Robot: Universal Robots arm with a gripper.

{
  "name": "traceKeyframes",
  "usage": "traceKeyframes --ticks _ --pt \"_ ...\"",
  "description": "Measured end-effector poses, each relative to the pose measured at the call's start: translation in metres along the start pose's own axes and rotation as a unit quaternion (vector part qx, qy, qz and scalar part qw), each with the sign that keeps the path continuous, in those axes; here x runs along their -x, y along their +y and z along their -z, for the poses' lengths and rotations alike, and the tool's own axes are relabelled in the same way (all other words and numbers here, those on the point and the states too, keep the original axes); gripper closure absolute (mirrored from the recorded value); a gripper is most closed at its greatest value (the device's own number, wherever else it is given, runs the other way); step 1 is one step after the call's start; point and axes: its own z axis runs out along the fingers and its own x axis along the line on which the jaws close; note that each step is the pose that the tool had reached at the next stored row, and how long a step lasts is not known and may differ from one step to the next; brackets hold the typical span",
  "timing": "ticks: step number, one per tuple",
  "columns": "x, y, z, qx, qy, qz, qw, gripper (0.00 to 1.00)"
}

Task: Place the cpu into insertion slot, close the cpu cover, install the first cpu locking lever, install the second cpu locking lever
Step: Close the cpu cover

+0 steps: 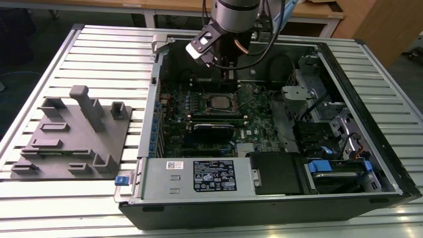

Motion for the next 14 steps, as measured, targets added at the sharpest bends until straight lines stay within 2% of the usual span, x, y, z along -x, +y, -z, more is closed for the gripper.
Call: traceKeyframes --ticks 5,14 --pt "-0.0002 0.0001 0.0028 0.0000 0.0000 0.000 1.00000 0.89" --pt "-0.0001 0.0003 0.0033 0.0000 0.0000 0.000 1.00000 0.89"
